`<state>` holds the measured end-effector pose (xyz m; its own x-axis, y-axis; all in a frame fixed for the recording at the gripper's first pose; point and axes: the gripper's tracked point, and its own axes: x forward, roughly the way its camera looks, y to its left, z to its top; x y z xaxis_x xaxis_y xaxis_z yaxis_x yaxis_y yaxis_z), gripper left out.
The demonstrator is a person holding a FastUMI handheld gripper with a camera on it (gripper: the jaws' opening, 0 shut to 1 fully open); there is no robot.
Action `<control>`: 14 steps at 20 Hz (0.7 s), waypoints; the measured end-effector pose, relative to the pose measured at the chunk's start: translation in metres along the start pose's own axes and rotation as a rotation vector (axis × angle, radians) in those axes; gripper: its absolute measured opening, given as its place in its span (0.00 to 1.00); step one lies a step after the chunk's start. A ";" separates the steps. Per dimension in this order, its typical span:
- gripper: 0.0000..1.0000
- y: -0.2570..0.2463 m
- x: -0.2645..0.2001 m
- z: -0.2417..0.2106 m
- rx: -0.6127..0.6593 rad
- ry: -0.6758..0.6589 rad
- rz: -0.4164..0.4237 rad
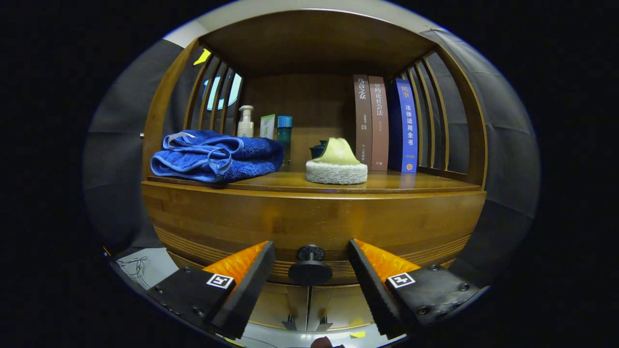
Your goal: Pull open the drawer, take out the items inside it, and place them on the countertop above the cabinet.
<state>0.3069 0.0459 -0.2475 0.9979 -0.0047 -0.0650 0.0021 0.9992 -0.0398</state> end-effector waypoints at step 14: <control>0.99 -0.018 -0.134 0.070 0.024 -0.036 0.005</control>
<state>0.1776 0.0316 -0.1680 0.9996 0.0008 -0.0292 -0.0013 0.9999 -0.0157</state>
